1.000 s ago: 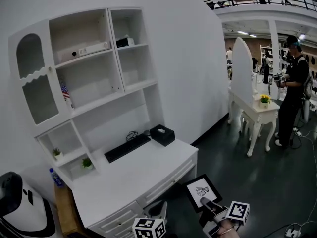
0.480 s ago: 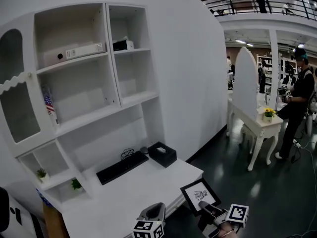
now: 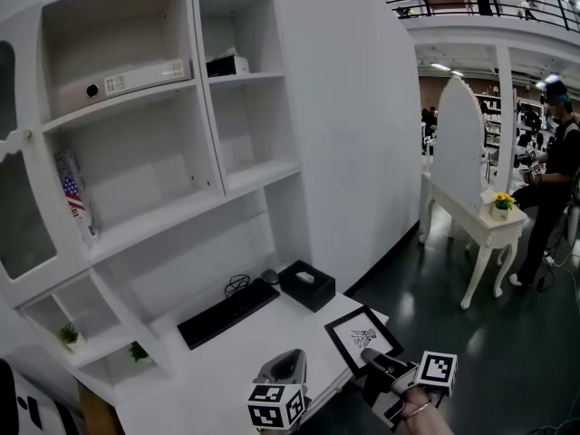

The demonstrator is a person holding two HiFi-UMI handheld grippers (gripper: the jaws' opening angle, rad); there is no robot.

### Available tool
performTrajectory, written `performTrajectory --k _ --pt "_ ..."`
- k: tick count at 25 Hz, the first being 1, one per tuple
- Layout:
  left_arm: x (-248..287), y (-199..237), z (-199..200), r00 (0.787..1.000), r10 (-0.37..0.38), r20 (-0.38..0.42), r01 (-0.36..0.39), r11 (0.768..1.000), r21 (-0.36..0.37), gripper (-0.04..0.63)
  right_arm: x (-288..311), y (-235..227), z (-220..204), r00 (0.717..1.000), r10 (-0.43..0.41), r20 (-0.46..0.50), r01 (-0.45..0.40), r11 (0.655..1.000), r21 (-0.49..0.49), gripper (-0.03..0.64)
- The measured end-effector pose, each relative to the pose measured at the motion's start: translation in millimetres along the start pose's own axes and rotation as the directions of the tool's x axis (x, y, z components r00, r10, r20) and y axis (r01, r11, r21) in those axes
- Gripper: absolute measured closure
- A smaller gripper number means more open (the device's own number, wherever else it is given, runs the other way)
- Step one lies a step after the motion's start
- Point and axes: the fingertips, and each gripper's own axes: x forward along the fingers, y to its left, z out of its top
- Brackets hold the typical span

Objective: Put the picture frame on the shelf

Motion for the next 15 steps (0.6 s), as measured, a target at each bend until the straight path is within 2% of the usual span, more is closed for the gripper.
performTrajectory --k 7,15 --pt "27 13 26 1.000 -0.001 0.025 0.000 1.000 0.010 0.575 43 17 29 0.999 0.038 -0.016 -0.038 0.999 0.000 0.580" --pt "71 43 61 0.996 0.068 0.058 -0.071 0.996 0.045 0.575 112 48 76 0.988 0.118 -0.101 -0.118 0.993 0.006 0.580"
